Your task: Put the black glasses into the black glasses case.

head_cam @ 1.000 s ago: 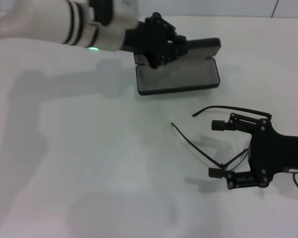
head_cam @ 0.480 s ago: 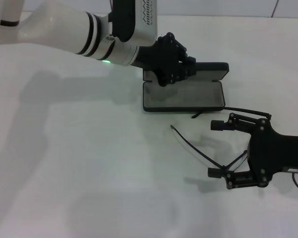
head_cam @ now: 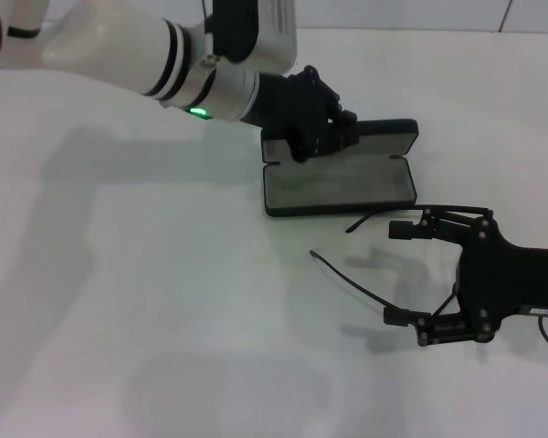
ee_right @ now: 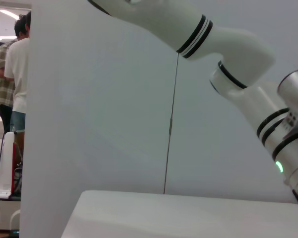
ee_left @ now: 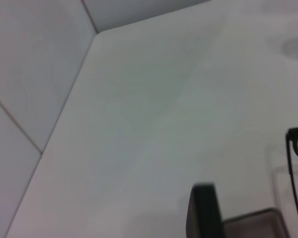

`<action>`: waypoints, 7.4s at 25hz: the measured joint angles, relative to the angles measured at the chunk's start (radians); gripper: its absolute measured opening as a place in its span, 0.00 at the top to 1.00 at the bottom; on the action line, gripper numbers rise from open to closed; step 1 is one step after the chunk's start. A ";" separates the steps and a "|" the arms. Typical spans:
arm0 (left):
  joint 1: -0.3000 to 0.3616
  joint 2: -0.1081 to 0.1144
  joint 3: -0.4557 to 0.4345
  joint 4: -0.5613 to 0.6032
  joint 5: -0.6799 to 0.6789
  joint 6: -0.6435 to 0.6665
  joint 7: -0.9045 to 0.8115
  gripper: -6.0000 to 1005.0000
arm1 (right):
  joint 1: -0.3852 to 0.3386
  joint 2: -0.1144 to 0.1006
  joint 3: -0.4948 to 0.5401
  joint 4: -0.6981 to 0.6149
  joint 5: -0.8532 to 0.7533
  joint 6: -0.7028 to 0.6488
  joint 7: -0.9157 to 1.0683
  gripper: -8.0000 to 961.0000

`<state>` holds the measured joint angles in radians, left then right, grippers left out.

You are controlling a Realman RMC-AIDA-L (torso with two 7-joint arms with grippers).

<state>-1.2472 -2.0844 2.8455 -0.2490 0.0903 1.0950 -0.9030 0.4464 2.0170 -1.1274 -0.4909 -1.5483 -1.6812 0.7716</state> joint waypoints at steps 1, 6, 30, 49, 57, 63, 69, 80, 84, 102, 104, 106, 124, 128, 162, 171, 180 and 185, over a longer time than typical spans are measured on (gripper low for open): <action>-0.005 0.001 0.000 -0.005 0.003 0.003 -0.025 0.72 | 0.001 0.000 0.000 0.000 0.000 0.001 0.000 0.09; -0.018 0.000 0.000 -0.014 0.016 0.048 -0.081 0.70 | 0.005 -0.001 0.000 -0.003 -0.001 0.009 0.003 0.09; 0.602 -0.007 -0.001 0.133 -1.041 0.412 0.138 0.56 | 0.236 -0.003 -0.064 -0.843 -0.856 -0.206 0.565 0.09; 0.629 -0.009 -0.001 0.182 -1.047 0.292 0.111 0.26 | 0.322 0.011 -0.599 -0.722 -1.020 0.123 0.645 0.12; 0.621 -0.010 -0.002 0.204 -1.050 0.269 0.142 0.19 | 0.337 0.011 -0.630 -0.668 -1.010 0.157 0.646 0.28; 0.620 -0.009 -0.002 0.205 -1.052 0.262 0.151 0.19 | 0.338 0.011 -0.621 -0.667 -1.005 0.168 0.646 0.41; 0.618 -0.010 -0.002 0.207 -1.055 0.262 0.155 0.20 | 0.338 0.007 -0.575 -0.682 -1.005 0.102 0.642 0.65; 0.640 -0.016 -0.003 0.329 -1.158 0.262 0.380 0.25 | 0.189 0.003 -0.201 -0.798 -0.826 -0.027 0.496 0.87; 0.630 -0.015 -0.003 0.335 -1.164 0.262 0.379 0.31 | 0.095 0.006 -0.089 -0.764 -0.618 0.083 0.423 0.87; 0.287 0.015 -0.002 0.173 -0.604 0.401 -0.088 0.32 | 0.030 0.003 -0.057 -0.338 -0.187 0.235 0.047 0.89; 0.263 0.015 -0.002 0.169 -0.562 0.401 -0.120 0.32 | 0.023 0.002 -0.056 -0.338 -0.167 0.234 0.018 0.89; 0.244 0.015 -0.002 0.160 -0.525 0.399 -0.157 0.32 | 0.020 0.002 -0.056 -0.338 -0.161 0.233 -0.016 0.89; 0.208 0.001 0.000 0.091 -0.385 0.364 -0.395 0.32 | -0.043 0.007 -0.059 -0.370 -0.044 0.242 -0.329 0.89; 0.199 -0.001 0.000 0.096 -0.361 0.366 -0.397 0.32 | -0.052 0.008 -0.064 -0.385 -0.044 0.242 -0.330 0.89; 0.248 -0.003 -0.003 0.182 -0.537 0.351 -0.031 0.32 | 0.092 -0.018 -0.030 -0.164 -0.027 -0.070 -0.176 0.94; 0.262 -0.006 -0.003 0.207 -0.542 0.388 0.082 0.32 | 0.088 -0.021 -0.034 -0.157 -0.035 0.015 -0.125 0.93; 0.257 -0.007 -0.003 0.230 -0.533 0.388 0.091 0.32 | 0.077 -0.021 -0.029 -0.158 -0.044 0.037 -0.102 0.92; 0.261 -0.008 -0.002 0.230 -0.531 0.384 0.091 0.32 | 0.069 -0.021 -0.029 -0.164 -0.044 0.038 -0.101 0.91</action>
<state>-0.9860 -2.0923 2.8434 -0.0185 -0.4411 1.4785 -0.8120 0.5155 1.9956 -1.1566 -0.6546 -1.5923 -1.6429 0.6702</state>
